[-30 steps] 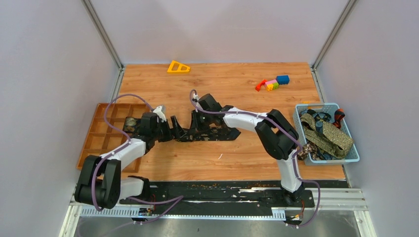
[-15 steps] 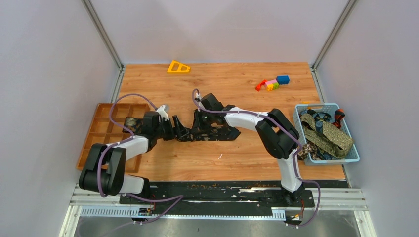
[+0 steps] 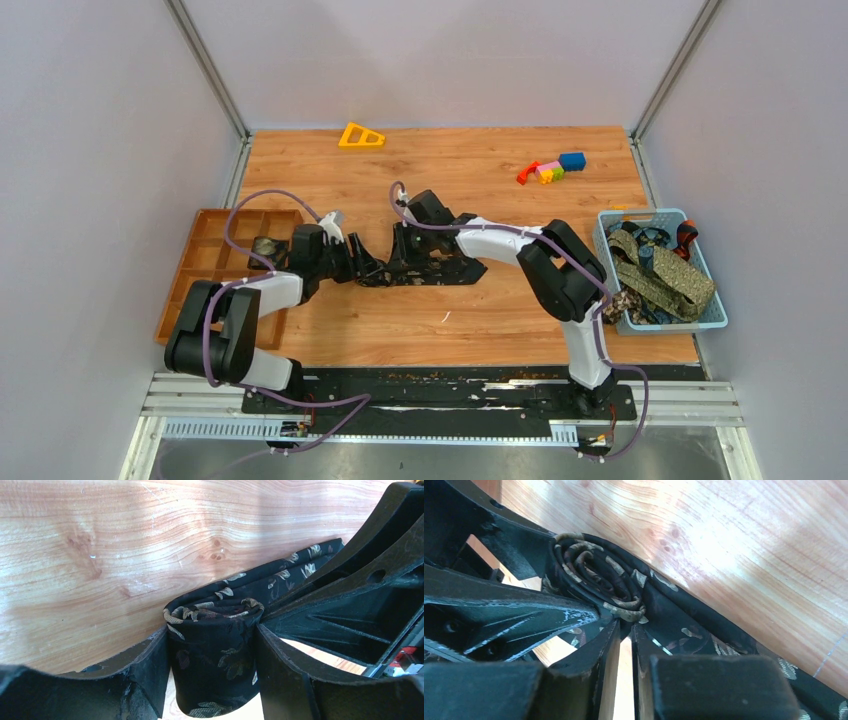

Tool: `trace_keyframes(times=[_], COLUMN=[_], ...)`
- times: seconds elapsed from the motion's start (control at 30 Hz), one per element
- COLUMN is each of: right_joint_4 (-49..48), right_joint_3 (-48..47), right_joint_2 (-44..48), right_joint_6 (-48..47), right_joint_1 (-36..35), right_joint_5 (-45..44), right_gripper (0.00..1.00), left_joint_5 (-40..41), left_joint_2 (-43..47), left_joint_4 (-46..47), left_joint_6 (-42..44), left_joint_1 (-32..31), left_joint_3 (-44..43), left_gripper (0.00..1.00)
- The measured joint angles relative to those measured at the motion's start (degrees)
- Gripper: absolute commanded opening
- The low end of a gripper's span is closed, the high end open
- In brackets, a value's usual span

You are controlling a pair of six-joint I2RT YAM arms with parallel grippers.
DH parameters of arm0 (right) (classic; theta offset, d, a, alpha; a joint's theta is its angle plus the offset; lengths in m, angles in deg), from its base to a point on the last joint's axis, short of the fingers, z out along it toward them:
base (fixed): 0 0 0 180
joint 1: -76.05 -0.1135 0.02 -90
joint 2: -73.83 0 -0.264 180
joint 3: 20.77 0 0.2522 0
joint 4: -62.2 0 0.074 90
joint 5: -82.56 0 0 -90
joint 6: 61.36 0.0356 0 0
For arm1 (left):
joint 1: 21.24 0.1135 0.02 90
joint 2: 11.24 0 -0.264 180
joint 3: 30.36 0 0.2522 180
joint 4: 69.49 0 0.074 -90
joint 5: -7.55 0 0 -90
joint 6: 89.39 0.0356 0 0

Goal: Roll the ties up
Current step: Roll the tie at the center of the board.

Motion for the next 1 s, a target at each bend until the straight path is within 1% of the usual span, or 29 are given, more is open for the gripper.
trace_keyframes(times=[0.07,0.23,0.5,0.7,1.0], right_joint_4=[-0.63,-1.64,-0.98,-0.87,-0.72], right_joint_3=[0.83,2.58,4.44,8.13,15.5], right_joint_2=[0.02,0.26,2.91,8.31,14.62], right_joint_6=[-0.22,-0.59,-1.86,-2.97,-4.96], right_joint_1=[0.15,0.5,1.14,2.4,7.17], right_joint_5=[0.02,0.09,-0.07,-1.05,-3.39], right_gripper=[0.23,0.27,0.35,0.36,0.38], left_joint_5=[0.81,5.44,17.11,24.81,34.95], left_joint_2=[0.04,1.14,2.23,2.54,2.51], left_joint_4=[-1.46,-7.28,-17.68,-22.91,-29.22], left_joint_6=[0.13,1.36,4.0,5.7,8.09], left_joint_1=[-0.22,-3.08,-9.35,-12.33,-16.02], left_joint_3=[-0.66,-3.48,-9.25,-12.04,-15.39], left_gripper=[0.64,0.64,0.64,0.63,0.63])
